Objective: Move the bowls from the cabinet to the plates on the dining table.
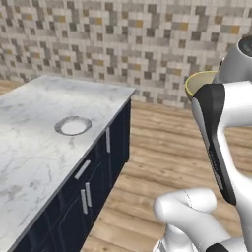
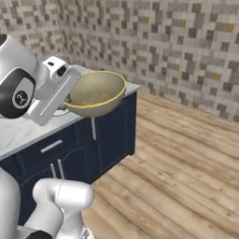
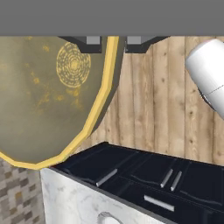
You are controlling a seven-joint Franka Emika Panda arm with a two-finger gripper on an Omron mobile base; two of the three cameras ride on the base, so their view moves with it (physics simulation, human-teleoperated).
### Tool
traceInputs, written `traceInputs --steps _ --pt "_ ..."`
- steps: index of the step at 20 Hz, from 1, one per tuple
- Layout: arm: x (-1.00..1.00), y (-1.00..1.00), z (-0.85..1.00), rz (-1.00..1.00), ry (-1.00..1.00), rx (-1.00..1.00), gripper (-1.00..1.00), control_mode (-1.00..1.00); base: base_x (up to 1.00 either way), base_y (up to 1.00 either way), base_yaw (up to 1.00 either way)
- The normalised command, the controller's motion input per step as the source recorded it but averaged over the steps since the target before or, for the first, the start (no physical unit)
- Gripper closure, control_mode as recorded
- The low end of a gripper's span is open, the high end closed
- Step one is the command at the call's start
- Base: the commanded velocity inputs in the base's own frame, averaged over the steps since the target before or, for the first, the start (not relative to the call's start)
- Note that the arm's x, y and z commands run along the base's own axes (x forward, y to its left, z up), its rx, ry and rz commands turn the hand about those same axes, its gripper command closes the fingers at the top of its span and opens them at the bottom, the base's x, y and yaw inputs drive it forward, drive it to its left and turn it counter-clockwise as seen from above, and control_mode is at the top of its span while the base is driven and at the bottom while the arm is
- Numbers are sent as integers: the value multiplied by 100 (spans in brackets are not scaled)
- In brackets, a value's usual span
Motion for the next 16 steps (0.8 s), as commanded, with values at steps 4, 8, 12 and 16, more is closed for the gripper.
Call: traceInputs --steps 4,8,12,16 --pt "0 0 0 0 0 0 100 100 40 -20 34" --pt "0 0 0 0 0 0 100 100 41 -19 34" --pt "0 0 0 0 0 0 100 100 42 -17 35" --pt "0 0 0 0 0 0 100 100 42 -18 34"
